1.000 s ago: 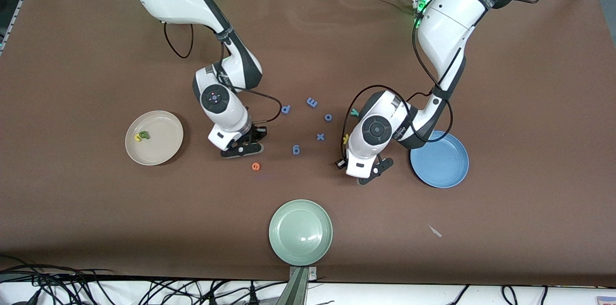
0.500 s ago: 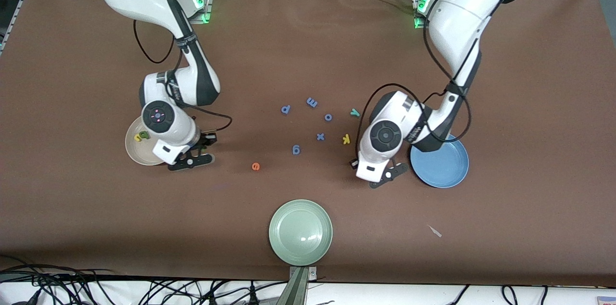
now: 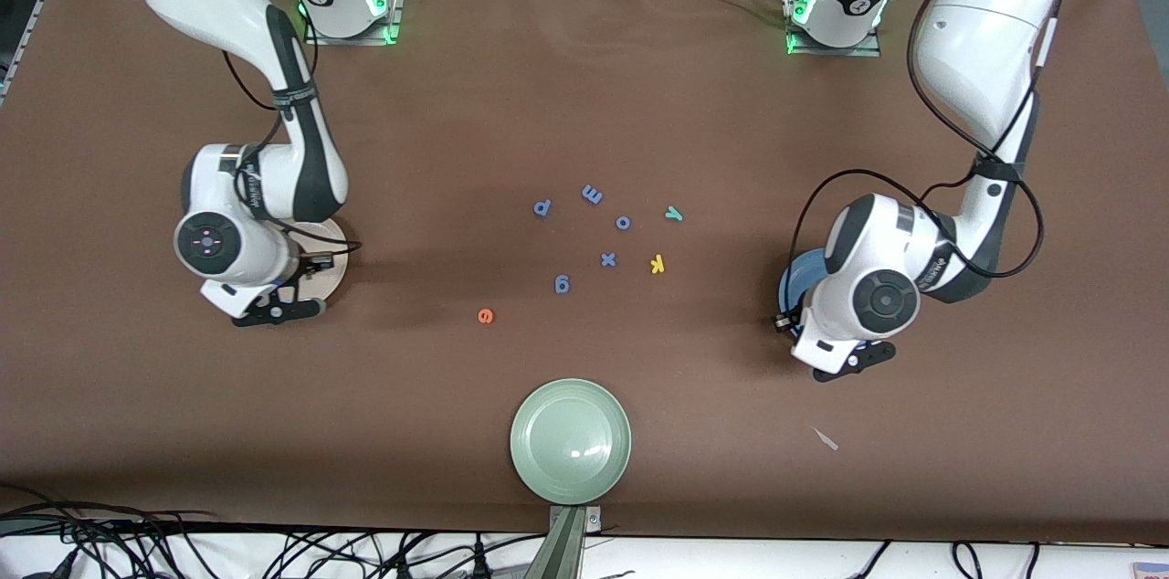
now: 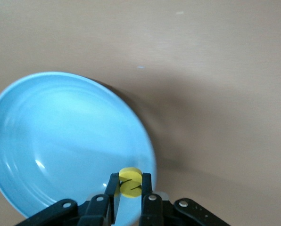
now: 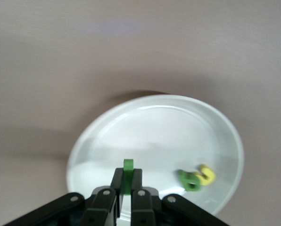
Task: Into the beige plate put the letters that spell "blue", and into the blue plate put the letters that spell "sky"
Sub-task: 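Drop the l in the white plate while the left gripper drops 2 in blue, then grasp the orange 6 with the right gripper while the left gripper grasps the yellow k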
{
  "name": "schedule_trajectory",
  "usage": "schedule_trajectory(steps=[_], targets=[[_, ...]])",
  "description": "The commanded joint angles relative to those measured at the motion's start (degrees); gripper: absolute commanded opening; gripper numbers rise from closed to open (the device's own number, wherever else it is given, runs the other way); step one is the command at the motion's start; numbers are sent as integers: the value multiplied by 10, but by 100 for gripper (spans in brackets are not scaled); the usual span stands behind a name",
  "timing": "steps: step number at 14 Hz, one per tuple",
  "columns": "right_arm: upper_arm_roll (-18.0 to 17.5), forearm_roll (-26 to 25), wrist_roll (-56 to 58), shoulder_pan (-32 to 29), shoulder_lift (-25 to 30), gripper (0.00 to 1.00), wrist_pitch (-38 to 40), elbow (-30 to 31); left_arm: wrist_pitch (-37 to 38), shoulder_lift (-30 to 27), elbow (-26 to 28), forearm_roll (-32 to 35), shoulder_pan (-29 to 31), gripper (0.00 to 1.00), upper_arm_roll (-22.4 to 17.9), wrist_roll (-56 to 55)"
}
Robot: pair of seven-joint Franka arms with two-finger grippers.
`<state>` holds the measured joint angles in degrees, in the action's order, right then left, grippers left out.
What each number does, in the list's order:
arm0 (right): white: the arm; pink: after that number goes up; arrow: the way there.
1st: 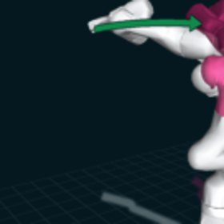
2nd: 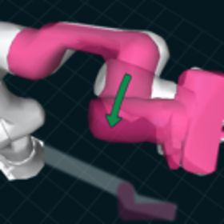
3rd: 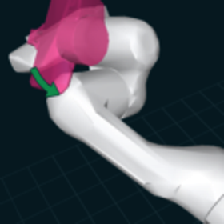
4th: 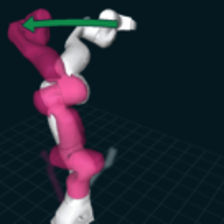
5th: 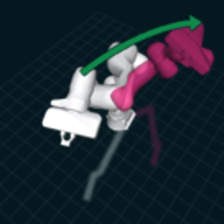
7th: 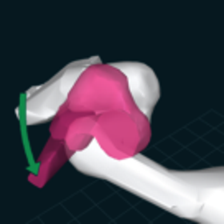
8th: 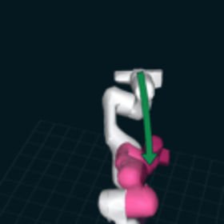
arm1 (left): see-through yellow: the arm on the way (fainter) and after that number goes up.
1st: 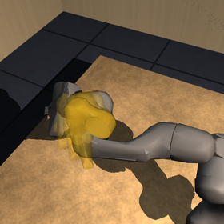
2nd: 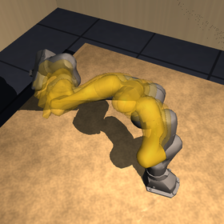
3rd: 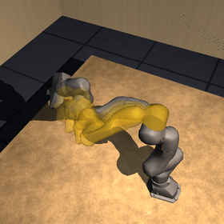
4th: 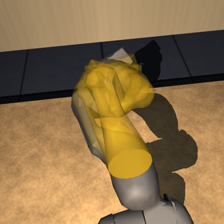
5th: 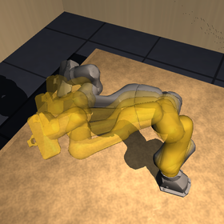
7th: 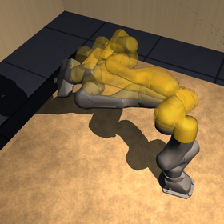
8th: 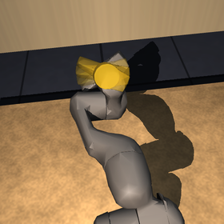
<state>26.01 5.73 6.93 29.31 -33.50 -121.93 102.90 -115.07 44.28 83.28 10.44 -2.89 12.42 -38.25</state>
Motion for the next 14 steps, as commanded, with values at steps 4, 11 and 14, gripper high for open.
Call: schedule_trajectory(steps=[4,11,14], targets=[[-8,8,-28,13,5,100,8,-18,-74,-33,91,42,30,100,11,31],[-97,9,-206,38,-15,100,6,-90,-45,-66,85,16,18,100,106,-31],[-156,7,-311,39,-68,100,-1,-167,-54,-57,83,21,-8,100,144,-31]])
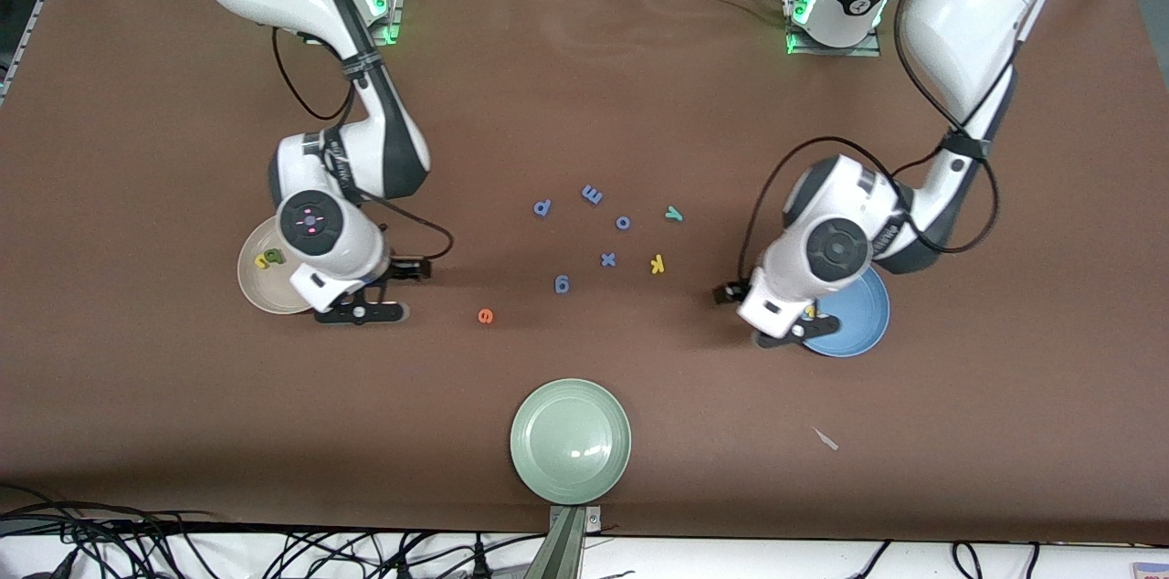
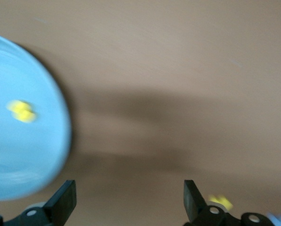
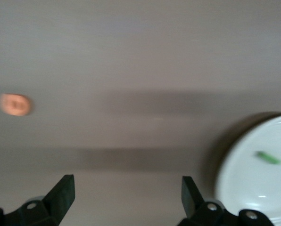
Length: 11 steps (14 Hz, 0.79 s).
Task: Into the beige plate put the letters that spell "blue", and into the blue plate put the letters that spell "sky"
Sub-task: 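Grasp the orange 6 with the right gripper while the left gripper grasps the yellow k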
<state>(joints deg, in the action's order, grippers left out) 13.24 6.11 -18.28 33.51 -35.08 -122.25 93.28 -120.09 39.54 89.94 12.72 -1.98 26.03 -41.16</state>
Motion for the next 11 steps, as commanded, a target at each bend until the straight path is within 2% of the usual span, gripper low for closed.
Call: schedule_trajectory(steps=[1,3,5,7,11], targets=[[-39,3,-84,-3,-75,100,3,-103,-9,-5,16,-1,-33,100,8,-2],[-58,2,-114,-2,-101,100,-1,-135,-36,18,20,2,-52,100,8,-1],[-63,2,-111,-2,-111,100,-31,-140,-72,43,24,3,-68,94,5,0],[-64,3,-111,-2,-129,100,-72,-141,-75,55,25,27,-81,85,3,-7],[-68,3,-108,-4,-146,100,-103,-145,-103,78,24,51,-81,77,3,-7]])
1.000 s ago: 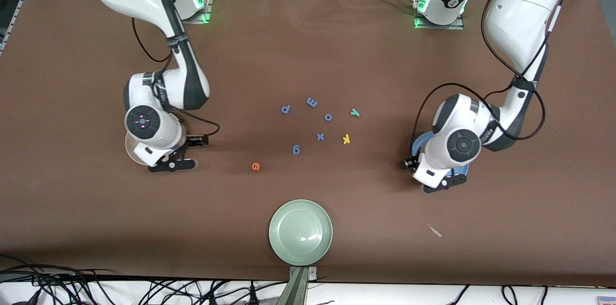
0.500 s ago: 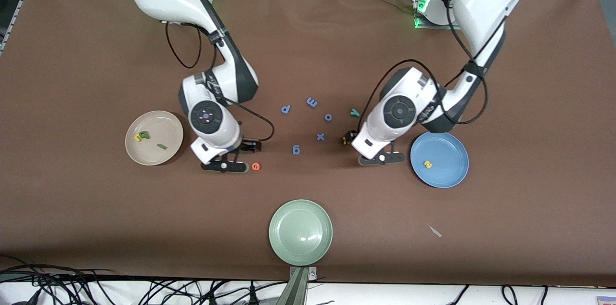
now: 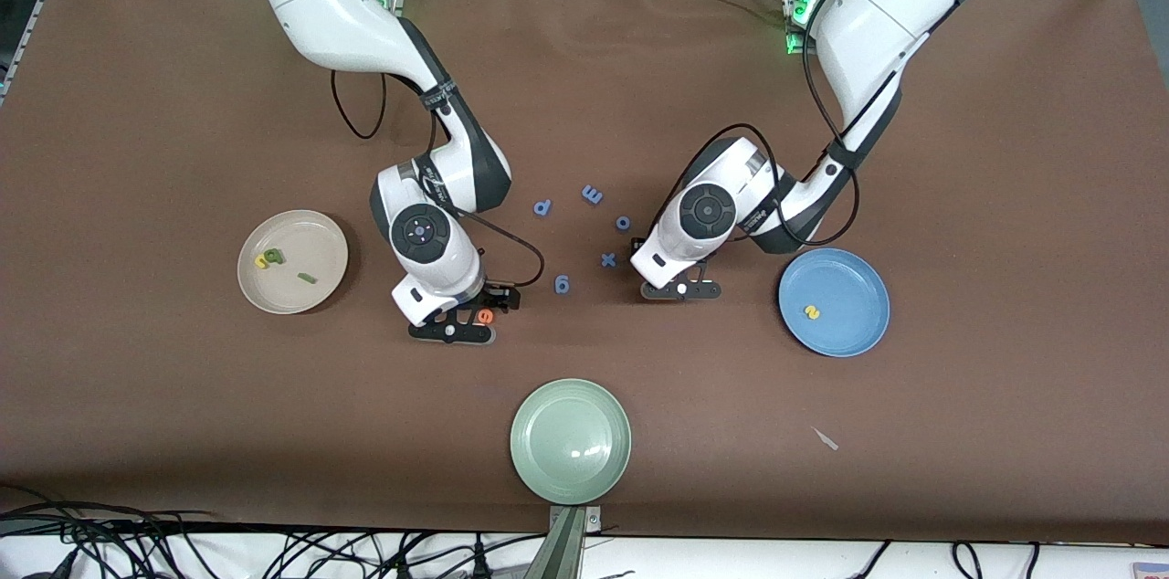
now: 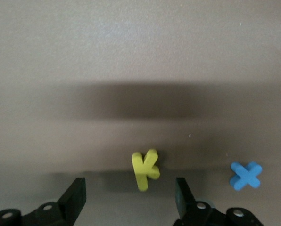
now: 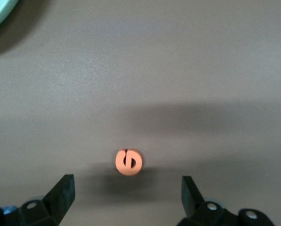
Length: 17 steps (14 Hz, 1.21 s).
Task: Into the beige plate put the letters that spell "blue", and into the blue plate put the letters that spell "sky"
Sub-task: 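Grasp the orange 6 with the right gripper while the left gripper grasps the yellow k, then drop the 6 in the white plate while the left gripper drops k in blue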
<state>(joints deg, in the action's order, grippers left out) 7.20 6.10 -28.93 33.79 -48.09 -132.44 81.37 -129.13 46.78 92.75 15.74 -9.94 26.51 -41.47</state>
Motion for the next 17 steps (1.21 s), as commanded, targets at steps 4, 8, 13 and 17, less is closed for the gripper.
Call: schedule_trajectory(steps=[4,8,13,17], targets=[[-8,3,0,-7,-28,100,-20,-27,-14,11,-10,23,-1,52,-3,2],[-10,3,-1,-9,-37,92,-30,-26,-9,7,-9,35,2,11,-4,1],[-11,8,0,-12,-46,43,-40,-26,80,-45,-10,37,23,8,-5,9],[-11,34,0,-11,-46,20,-40,-26,189,-97,-3,67,87,8,-4,123]])
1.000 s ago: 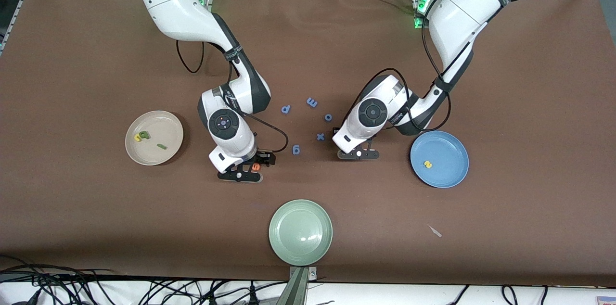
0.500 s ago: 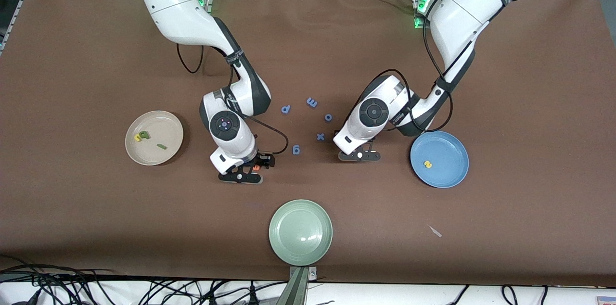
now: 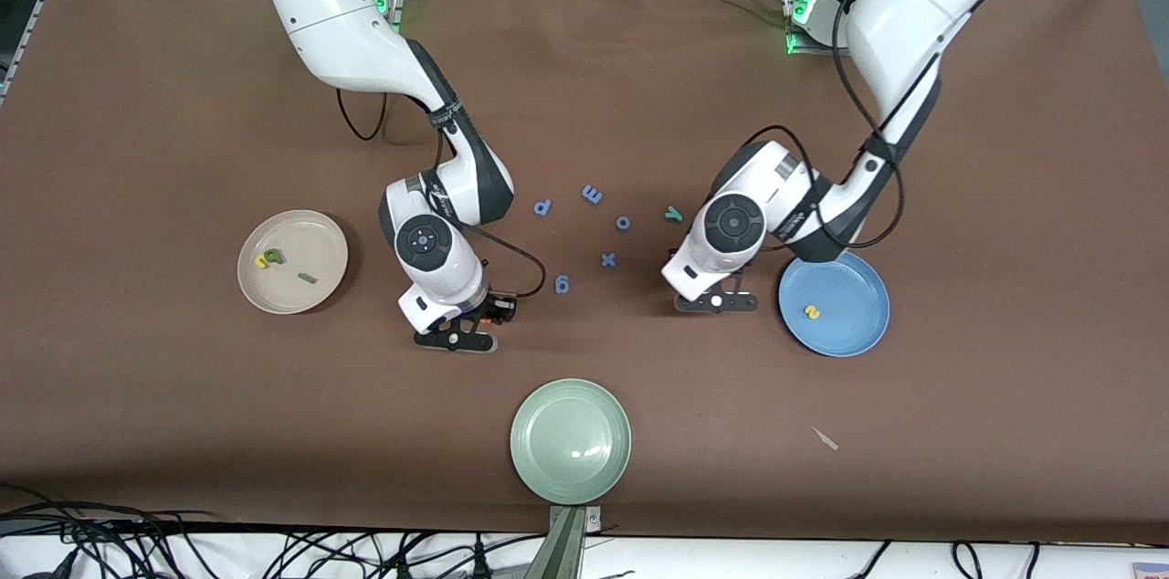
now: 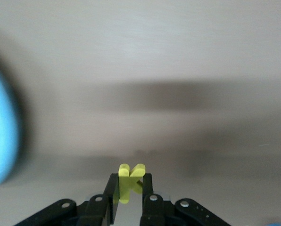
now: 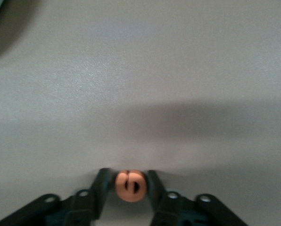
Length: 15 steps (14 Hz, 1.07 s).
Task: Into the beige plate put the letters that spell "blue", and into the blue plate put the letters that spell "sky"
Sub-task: 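Drop the 6 in the white plate while the left gripper drops k in blue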
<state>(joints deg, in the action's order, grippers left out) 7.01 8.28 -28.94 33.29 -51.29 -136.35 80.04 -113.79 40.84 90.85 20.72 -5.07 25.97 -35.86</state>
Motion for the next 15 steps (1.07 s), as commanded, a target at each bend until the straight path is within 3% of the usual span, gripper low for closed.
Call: schedule_trajectory(steps=[1,4,6,7,8,9,12,15], targets=[[-9,13,1,-6,-13,19,0,-13,44,-45,17,17,61,9,1,110],[-9,14,5,-8,-6,15,20,-16,45,-46,28,17,130,12,2,233],[-8,14,41,-27,8,15,84,-36,30,-31,31,17,178,14,2,321],[-7,14,69,-39,16,15,111,-37,12,-24,38,17,198,26,2,350],[-5,16,99,-45,32,15,124,-29,5,-23,44,17,203,57,3,353],[1,15,118,-49,50,15,141,-9,5,-24,45,12,200,100,3,352],[44,15,196,-50,116,15,150,86,18,-35,46,3,198,100,27,313],[101,15,299,-50,179,15,151,176,58,-49,47,-5,198,100,105,152]])
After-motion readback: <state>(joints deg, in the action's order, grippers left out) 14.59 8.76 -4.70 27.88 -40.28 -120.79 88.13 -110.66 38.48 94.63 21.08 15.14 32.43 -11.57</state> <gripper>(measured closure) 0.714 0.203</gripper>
